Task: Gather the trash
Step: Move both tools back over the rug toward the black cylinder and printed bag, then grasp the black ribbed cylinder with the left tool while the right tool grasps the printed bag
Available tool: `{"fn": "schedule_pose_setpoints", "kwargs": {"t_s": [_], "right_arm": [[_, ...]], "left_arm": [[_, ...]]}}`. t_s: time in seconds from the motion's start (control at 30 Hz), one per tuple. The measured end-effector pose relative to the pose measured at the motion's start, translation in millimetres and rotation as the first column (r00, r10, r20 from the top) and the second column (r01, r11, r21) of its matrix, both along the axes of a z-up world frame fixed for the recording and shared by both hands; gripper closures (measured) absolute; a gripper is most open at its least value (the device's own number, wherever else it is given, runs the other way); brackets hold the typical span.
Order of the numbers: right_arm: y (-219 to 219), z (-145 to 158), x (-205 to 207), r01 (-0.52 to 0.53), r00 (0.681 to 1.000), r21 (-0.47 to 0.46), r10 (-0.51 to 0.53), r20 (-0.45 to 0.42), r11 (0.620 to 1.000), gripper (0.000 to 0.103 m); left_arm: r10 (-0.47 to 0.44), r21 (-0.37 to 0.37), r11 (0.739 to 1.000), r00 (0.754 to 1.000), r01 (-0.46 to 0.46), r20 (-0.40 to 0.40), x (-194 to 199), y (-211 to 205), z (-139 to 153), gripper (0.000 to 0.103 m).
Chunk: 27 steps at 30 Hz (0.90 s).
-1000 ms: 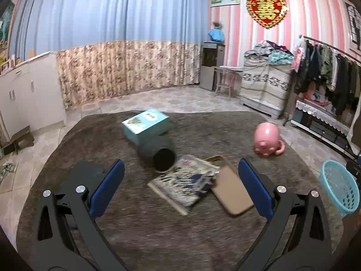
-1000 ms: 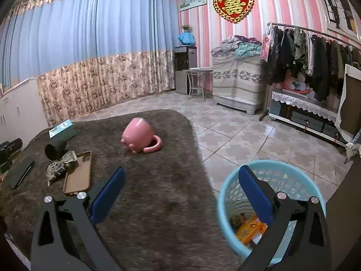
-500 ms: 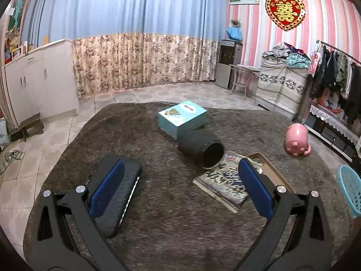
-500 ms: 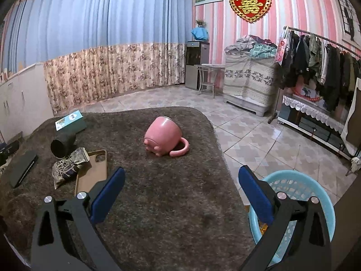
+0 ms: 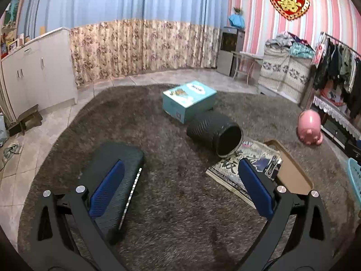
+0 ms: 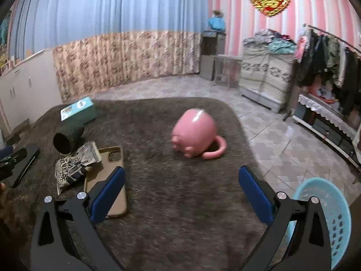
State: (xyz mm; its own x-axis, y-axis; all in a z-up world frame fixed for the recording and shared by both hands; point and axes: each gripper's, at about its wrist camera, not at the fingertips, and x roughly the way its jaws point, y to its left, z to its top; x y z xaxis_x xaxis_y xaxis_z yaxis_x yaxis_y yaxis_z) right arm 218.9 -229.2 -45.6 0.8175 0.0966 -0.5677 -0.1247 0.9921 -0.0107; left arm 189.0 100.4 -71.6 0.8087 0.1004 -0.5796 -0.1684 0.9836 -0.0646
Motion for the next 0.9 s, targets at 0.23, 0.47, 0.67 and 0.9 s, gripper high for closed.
{"fn": "schedule_pose_setpoints", "kwargs": {"t_s": [0.23,0.47,0.67,0.9], "right_arm": [[44,-20,26,-0.088,0.994,-0.011,0.087,-0.059,0.996,0.005],[40,-39,33,-0.047,0.993,0.024,0.05,-0.108,0.999,0.005],[31,-41,35,-0.019,0.991,0.046,0.025,-0.13,0.999,0.005],[51,-43,37,-0.069,0.988,0.017,0.071,-0.137,0.997,0.005]], "left_arm": [[-0.05,-0.013,0.999,0.998,0.05,-0.045,40,-13,-11,0.006],[-0.052,-0.056,0.997,0.996,0.049,-0.069,85,-24,-7,0.006],[-0.042,-0.08,0.996,0.987,0.03,-0.156,119,-32,-23,0.008],[-0.086,-0.129,0.99,0.979,0.063,-0.184,117,-21,-33,0.029]]}}
